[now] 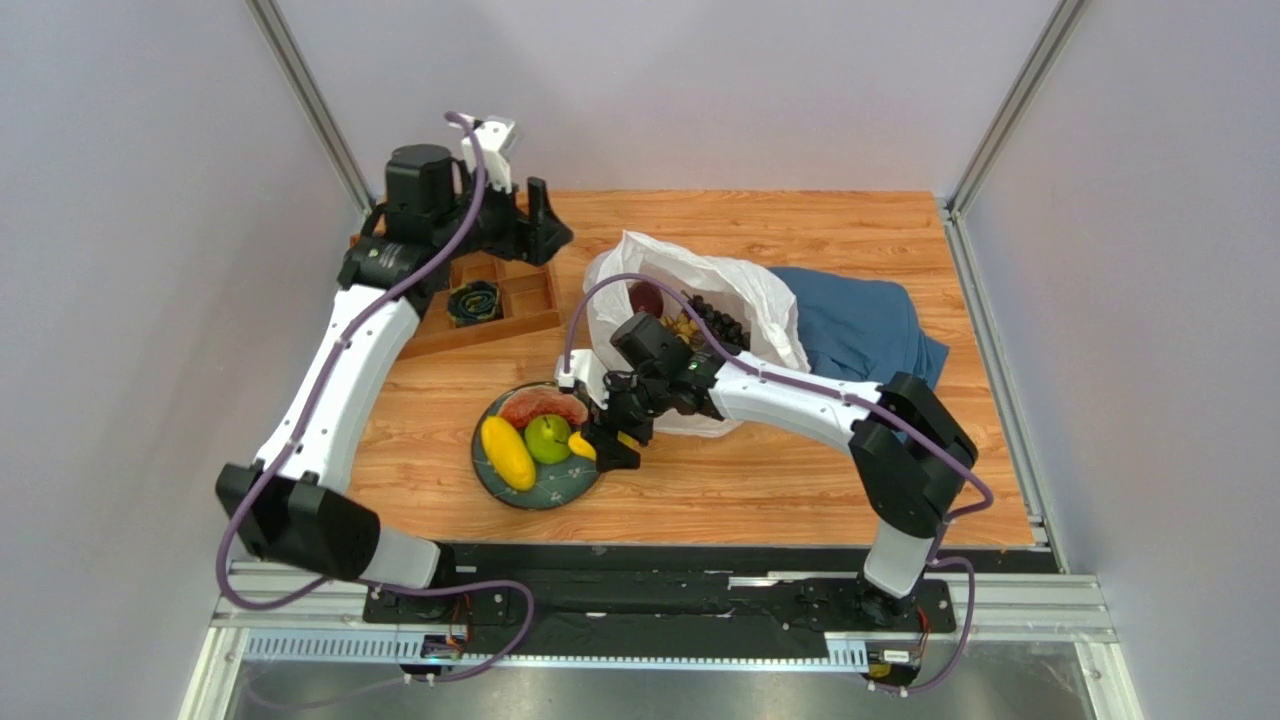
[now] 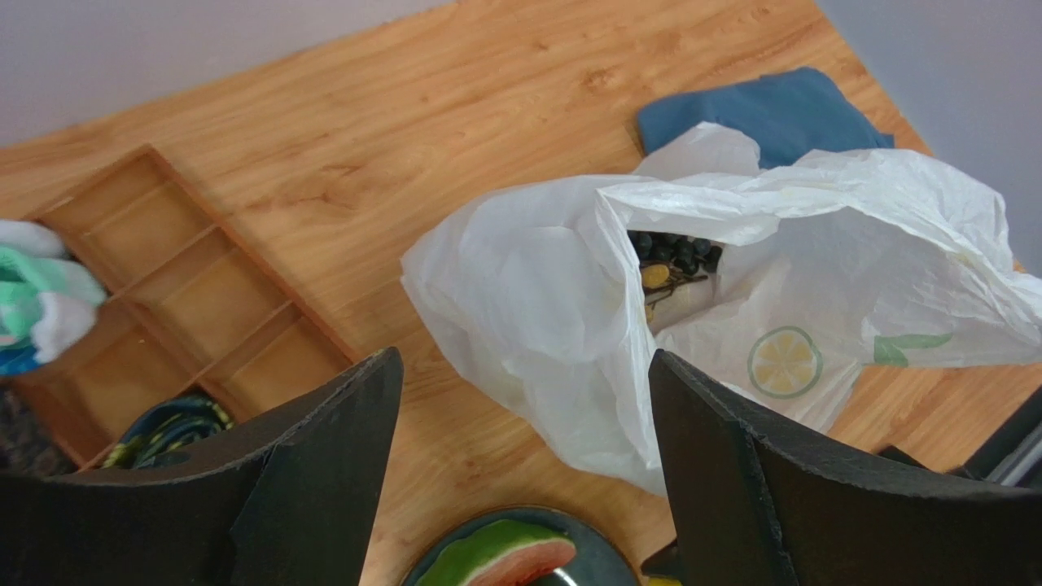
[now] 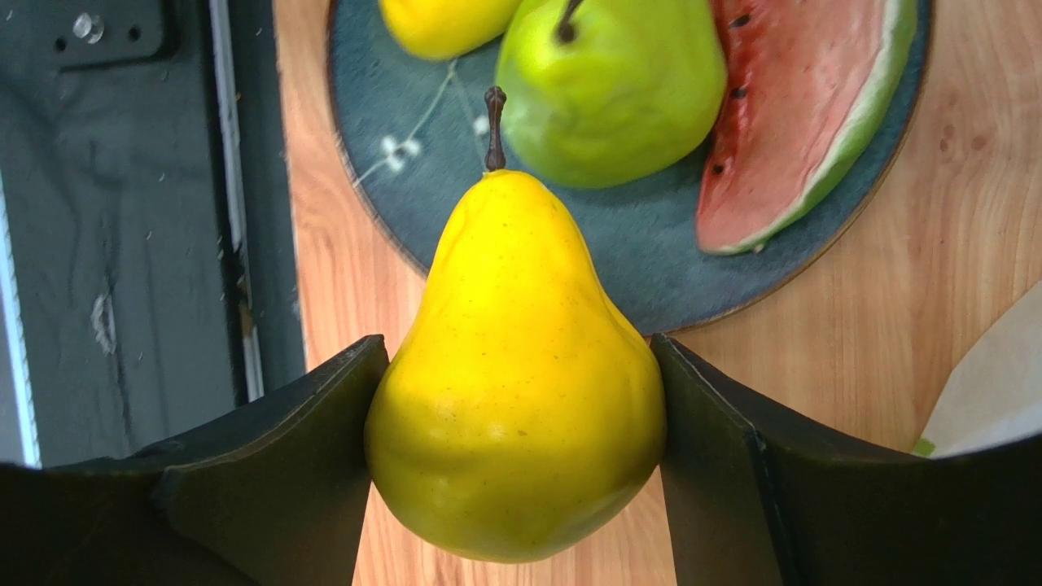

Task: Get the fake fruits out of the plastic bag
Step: Place the fake fruit on the plate, then take out the fake fruit from the plastic bag.

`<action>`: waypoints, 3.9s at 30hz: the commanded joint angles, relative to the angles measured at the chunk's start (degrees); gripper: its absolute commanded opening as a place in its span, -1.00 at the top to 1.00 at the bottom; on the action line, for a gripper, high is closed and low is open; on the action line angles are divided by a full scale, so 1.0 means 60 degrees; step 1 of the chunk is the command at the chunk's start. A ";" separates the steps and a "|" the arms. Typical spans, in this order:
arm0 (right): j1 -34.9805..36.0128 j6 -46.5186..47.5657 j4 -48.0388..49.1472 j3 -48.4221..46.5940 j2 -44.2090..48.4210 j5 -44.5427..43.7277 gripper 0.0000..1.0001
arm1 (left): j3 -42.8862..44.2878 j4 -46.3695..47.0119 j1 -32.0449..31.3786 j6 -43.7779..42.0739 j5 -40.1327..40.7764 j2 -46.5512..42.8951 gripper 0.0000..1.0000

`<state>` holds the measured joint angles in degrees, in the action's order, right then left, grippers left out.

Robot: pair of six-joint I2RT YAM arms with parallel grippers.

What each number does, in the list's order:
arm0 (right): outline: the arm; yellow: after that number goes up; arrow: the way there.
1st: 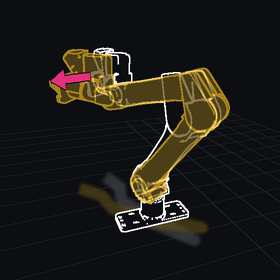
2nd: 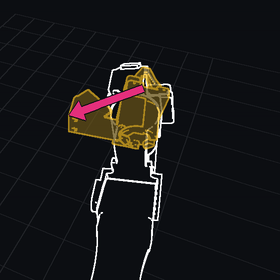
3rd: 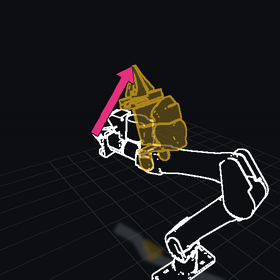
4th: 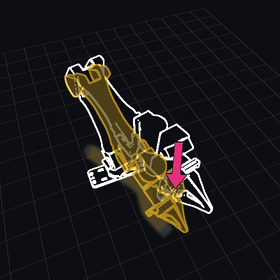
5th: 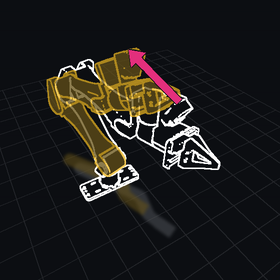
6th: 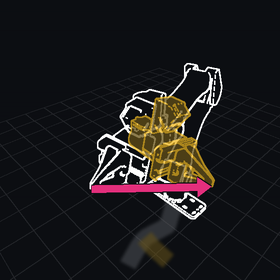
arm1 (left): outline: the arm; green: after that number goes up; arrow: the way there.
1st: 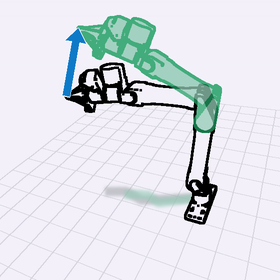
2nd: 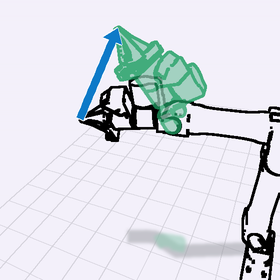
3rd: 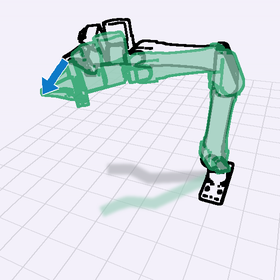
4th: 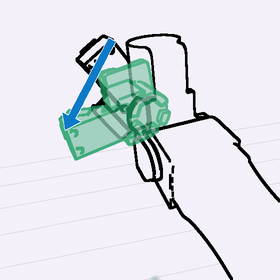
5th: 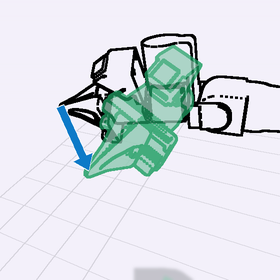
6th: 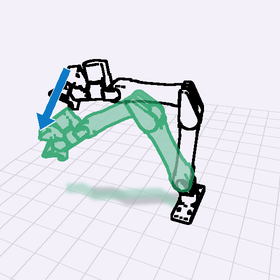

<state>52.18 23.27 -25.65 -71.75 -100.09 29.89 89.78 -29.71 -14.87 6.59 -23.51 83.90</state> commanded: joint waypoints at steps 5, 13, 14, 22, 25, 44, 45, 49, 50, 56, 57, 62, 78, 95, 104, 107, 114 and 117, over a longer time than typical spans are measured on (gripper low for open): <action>-0.0026 -0.2016 0.1916 -0.1312 -0.1027 0.0116 0.00 | -0.1397 0.0133 0.0881 -0.0249 -0.0330 -0.1473 -0.64; -0.0230 -0.2954 0.1902 -0.1549 -0.1877 -0.0045 -0.07 | -0.1677 0.0338 0.0955 0.0132 -0.0710 -0.1400 -0.63; -0.0259 -0.3129 0.1974 -0.1461 -0.1863 -0.0031 -0.08 | -0.1619 0.0353 0.0956 0.0205 -0.0726 -0.1342 -0.63; -0.0260 -0.3819 0.2590 -0.0991 -0.1936 -0.0206 -0.27 | -0.1515 0.0499 0.0956 0.0337 -0.0872 -0.0975 -0.62; -0.0260 -0.3819 0.2649 -0.1123 -0.2111 -0.0294 -0.36 | -0.1633 0.0558 0.0956 0.0396 -0.0916 -0.0975 -0.61; -0.0553 -0.3425 0.1232 -0.2104 -0.1102 0.0805 -1.00 | -0.1546 0.0617 0.0956 0.0469 -0.1033 -0.0829 -0.61; -0.0567 -0.3076 0.0967 -0.2250 -0.0999 0.0776 -1.00 | -0.1501 0.0602 0.0956 0.0498 -0.1048 -0.0800 -0.61; -0.0918 -0.2253 -0.1110 -0.2603 -0.0107 0.1053 -1.00 | -0.1252 0.0616 0.0955 0.0586 -0.1077 -0.0828 -0.61; -0.1107 -0.2150 -0.1246 -0.2501 0.0577 0.1170 -1.00 | -0.1252 0.0660 0.0941 0.0601 -0.1440 -0.0843 -0.62; -0.1401 -0.1359 -0.1145 -0.0891 0.3013 0.0322 -1.00 | -0.1369 0.0529 0.0312 -0.0146 -0.1883 -0.0975 -0.98; -0.1518 -0.1358 -0.1145 -0.0788 0.3363 0.0046 -1.00 | -0.1340 0.0500 0.0180 -0.0030 -0.1926 -0.0917 -0.98; -0.2398 -0.2704 -0.0501 -0.0055 0.3412 -0.1956 -0.59 | -0.0550 0.0456 -0.0347 0.0264 -0.1957 0.0093 -0.98; -0.3395 -0.3219 0.0527 -0.0872 0.0411 -0.3254 -0.16 | 0.0639 -0.0613 -0.1945 -0.1316 -0.0023 0.1707 0.98; -0.3482 -0.4462 0.0921 -0.6057 -0.4980 -0.3237 -0.92 | 0.2101 -0.2416 -0.1945 -0.1421 -0.0491 0.2701 1.00; -0.3614 -0.5079 0.0409 -0.9017 -0.7368 -0.1321 -0.74 | 0.2381 -0.2416 -0.2003 -0.1611 -0.0038 0.3316 1.00; -0.3789 -0.5225 0.0757 -0.8611 -0.6934 -0.1232 -0.28 | 0.2527 -0.2299 -0.2003 -0.1597 0.0197 0.3419 1.00; -0.4829 -0.4350 0.1493 -0.6384 -0.3890 0.0372 -0.22 | 0.2849 -0.1553 -0.1406 -0.0502 -0.0050 0.3536 1.00; -0.5035 -0.3487 -0.0173 -0.6295 -0.2893 0.1197 -0.25 | 0.3492 -0.1230 -0.0965 0.0101 -0.0285 0.4018 1.00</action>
<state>24.27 -4.43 -21.96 -109.30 -131.31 26.94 105.41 -41.74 -24.71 1.23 -23.24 105.30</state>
